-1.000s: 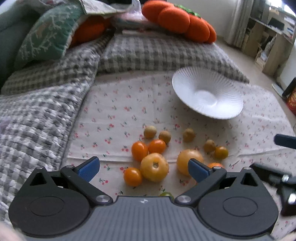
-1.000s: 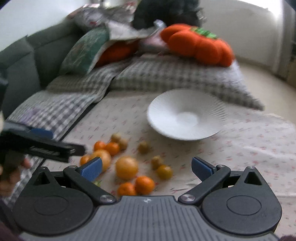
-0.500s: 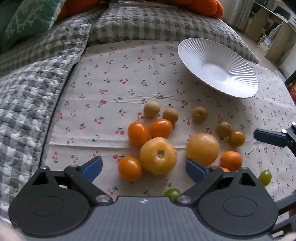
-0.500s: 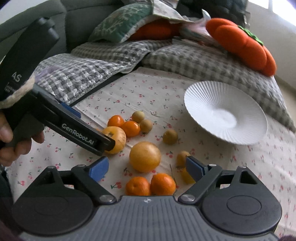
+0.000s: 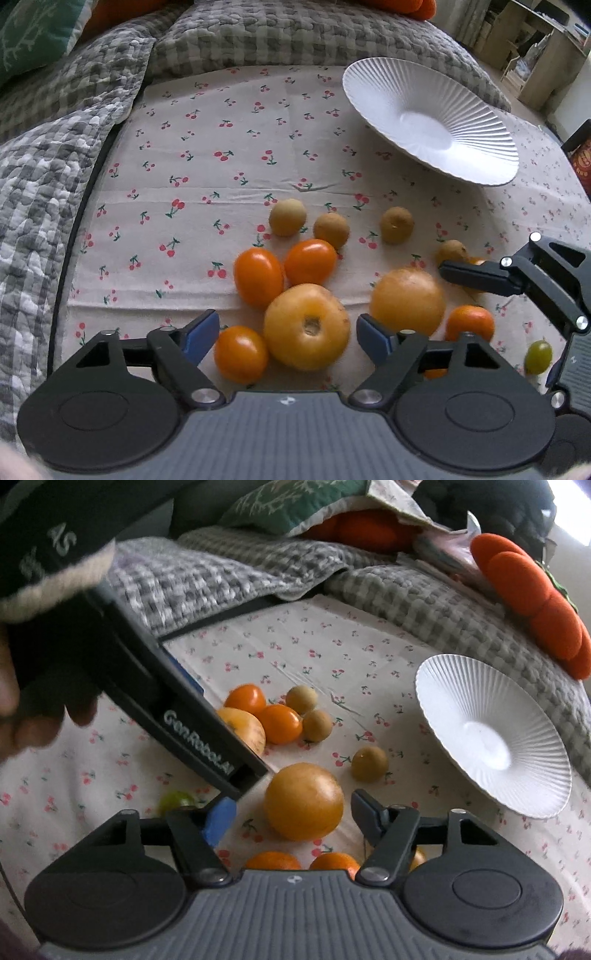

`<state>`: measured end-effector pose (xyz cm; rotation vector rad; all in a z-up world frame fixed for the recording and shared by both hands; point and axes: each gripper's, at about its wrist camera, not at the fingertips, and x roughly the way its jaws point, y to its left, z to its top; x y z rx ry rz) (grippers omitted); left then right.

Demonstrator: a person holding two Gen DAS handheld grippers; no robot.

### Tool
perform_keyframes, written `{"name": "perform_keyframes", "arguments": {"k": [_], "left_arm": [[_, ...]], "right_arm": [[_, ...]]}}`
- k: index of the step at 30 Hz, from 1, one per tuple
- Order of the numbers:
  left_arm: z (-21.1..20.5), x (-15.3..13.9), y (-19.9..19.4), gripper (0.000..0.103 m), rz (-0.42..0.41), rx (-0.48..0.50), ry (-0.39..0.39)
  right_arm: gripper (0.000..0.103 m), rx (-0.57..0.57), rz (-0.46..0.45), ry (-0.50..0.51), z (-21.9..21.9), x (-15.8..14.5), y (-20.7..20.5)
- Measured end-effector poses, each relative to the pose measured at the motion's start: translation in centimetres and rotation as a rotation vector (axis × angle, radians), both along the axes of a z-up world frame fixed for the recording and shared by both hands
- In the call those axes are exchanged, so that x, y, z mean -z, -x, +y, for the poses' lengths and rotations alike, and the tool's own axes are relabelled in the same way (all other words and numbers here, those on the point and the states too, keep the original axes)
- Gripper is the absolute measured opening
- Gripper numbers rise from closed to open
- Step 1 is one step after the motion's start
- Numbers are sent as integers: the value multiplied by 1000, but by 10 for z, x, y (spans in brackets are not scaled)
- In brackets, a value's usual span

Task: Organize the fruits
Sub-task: 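Grasp the yellow pear with the left tool while the right tool grasps the large orange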

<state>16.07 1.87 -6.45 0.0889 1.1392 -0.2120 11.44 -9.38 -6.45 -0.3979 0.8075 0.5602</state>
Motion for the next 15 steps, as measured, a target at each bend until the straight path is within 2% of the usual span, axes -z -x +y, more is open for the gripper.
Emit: {"name": "perform_keyframes", "arguments": {"k": [3,6,9,11,13,15], "left_arm": [[3,4,-5,70,16,-5,23],[-1,6,-5,67,7,20,9],[-4,10,-4,59,-1,38,6],[-4,10,-3,47,2,41,25],[-6,9,-1,43,-7,53,29],[-6,9,0,42,-14,57,27]], "right_arm": [[53,14,28,-14,0,1,-5],[46,31,39,-2,0,3,-9],[45,37,43,-6,1,3,-9],[44,35,41,-2,3,2,-7],[44,32,43,-1,3,2,-5],[44,32,40,5,4,2,-4]]}}
